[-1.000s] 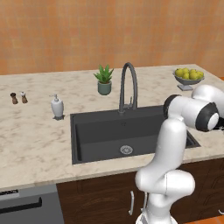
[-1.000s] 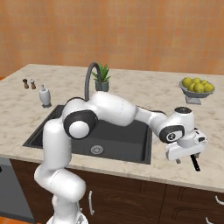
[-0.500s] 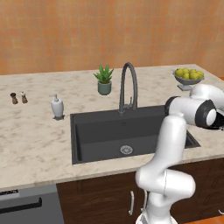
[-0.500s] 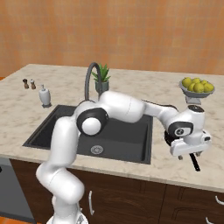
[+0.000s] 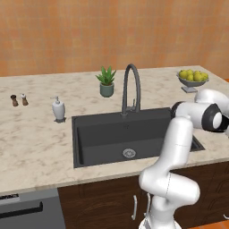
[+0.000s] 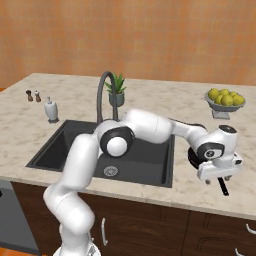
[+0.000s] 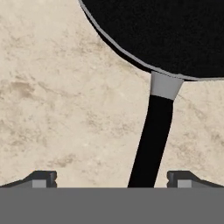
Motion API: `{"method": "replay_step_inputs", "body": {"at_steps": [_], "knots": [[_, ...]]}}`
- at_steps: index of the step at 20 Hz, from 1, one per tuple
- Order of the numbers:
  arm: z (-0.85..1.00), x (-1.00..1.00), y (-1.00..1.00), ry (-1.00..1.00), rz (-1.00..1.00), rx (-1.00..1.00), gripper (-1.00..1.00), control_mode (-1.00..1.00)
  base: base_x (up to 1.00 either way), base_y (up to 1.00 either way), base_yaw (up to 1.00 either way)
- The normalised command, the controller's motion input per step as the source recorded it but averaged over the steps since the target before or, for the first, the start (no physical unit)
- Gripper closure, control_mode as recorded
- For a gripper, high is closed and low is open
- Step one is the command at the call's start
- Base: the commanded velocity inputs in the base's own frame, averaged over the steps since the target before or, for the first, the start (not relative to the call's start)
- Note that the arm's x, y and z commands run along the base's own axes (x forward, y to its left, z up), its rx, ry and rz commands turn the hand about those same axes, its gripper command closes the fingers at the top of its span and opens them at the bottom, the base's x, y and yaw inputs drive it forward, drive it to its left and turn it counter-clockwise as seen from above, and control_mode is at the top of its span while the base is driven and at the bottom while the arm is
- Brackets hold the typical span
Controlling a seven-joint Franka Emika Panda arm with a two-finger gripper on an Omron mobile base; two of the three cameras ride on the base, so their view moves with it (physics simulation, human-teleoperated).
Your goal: Pick the pan and sponge and place them into the sink. Then turn on the water.
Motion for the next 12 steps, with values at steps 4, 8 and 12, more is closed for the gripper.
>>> {"method": "replay_step_inputs", "body": {"at_steps": [4, 8, 12], "knots": [[-0.31, 0.0, -0.19, 0.0, 0.0, 0.0, -1.0, -1.0, 0.0, 0.0, 0.0], [-0.26, 0.05, -0.09, 0.0, 0.0, 0.0, -1.0, -1.0, 0.0, 0.0, 0.0], [-0.31, 0.2, -0.09, 0.0, 0.0, 0.0, -1.0, -1.0, 0.0, 0.0, 0.0]]}}
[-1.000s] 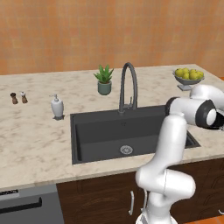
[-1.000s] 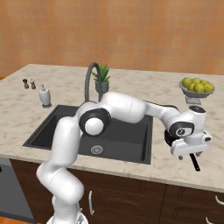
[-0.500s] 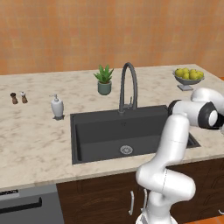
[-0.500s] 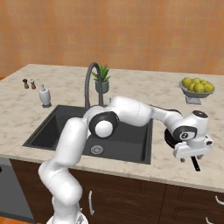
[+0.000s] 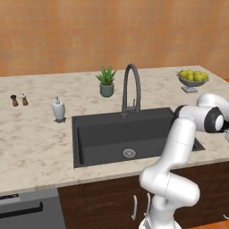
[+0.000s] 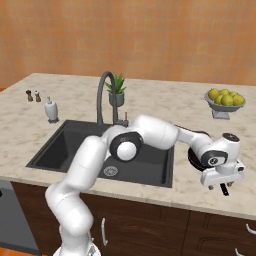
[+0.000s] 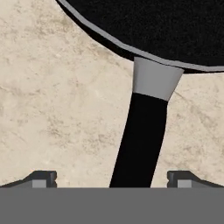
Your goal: Pick the pan and sponge and place them into the sink. Then turn on the water.
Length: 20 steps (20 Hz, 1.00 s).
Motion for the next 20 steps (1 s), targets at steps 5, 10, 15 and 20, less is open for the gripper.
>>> {"method": "replay_step_inputs", "body": {"at_steps": [5, 10, 15, 20], "knots": [[-0.07, 0.37, -0.21, 0.01, -0.01, 0.0, -1.0, -1.0, 0.0, 0.0, 0.0], [0.0, 0.3, -0.34, 0.0, -0.01, 0.0, -1.0, -1.0, 0.0, 0.0, 0.0], [-0.44, 0.06, -0.2, 0.0, 0.0, 0.0, -1.0, -1.0, 0.0, 0.0, 0.0], [-0.87, -0.04, 0.07, 0.0, 0.0, 0.0, 1.0, -1.0, 0.0, 0.0, 0.0]]}}
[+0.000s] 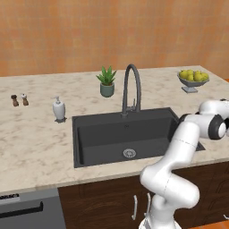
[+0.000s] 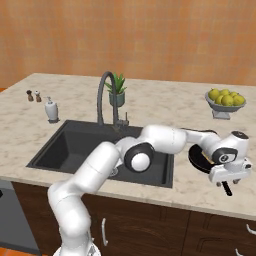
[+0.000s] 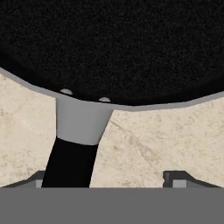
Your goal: Pick the pan and sponge and place them into the sink. Then turn on the water.
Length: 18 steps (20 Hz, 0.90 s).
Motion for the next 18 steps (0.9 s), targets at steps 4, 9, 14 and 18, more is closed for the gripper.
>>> {"method": "replay_step_inputs", "body": {"at_steps": [4, 9, 14, 18], "knots": [[-0.84, -0.2, 0.36, 0.0, 0.0, 0.0, 1.0, -1.0, 0.0, 0.0, 0.0], [-0.54, -0.72, 0.72, 0.0, 0.08, -0.03, 1.0, -1.0, 0.0, 0.0, 0.0], [0.01, -0.55, 0.91, 0.0, 0.06, -0.05, 1.0, -1.0, 0.0, 0.0, 0.0], [0.53, -0.12, 0.92, 0.0, 0.03, -0.07, 1.0, -1.0, 0.0, 0.0, 0.0]]}}
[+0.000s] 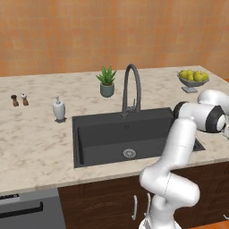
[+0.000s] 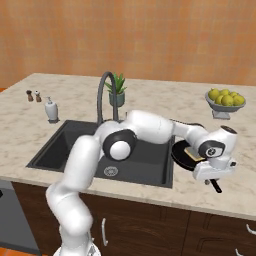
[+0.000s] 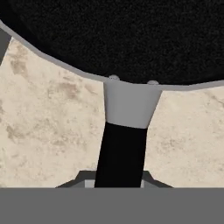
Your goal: Pick the pan and sponge and place them into the sink. Then turn on the water.
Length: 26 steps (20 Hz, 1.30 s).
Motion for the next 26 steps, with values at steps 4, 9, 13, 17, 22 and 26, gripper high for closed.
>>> {"method": "replay_step_inputs", "body": {"at_steps": [4, 9, 13, 17, 22, 26], "knots": [[0.43, -0.25, 0.95, -0.04, 0.01, -0.07, 1.0, -1.0, 0.0, 0.0, 0.0], [0.34, 0.02, 0.81, 0.0, 0.0, -0.04, 1.0, -1.0, 0.0, 0.0, 0.0], [0.1, 0.13, 0.59, 0.0, 0.06, 0.0, 1.0, -1.0, 0.0, 0.0, 0.0], [0.07, 0.15, 0.21, 0.02, 0.12, 0.0, 1.0, -1.0, 0.0, 0.0, 0.0], [0.02, 0.05, 0.07, 0.02, 0.21, 0.0, 1.0, -1.0, 0.0, 0.0, 0.0], [0.0, 0.15, 0.35, 0.0, 0.23, 0.0, 1.0, -1.0, 0.0, 0.0, 0.0]]}}
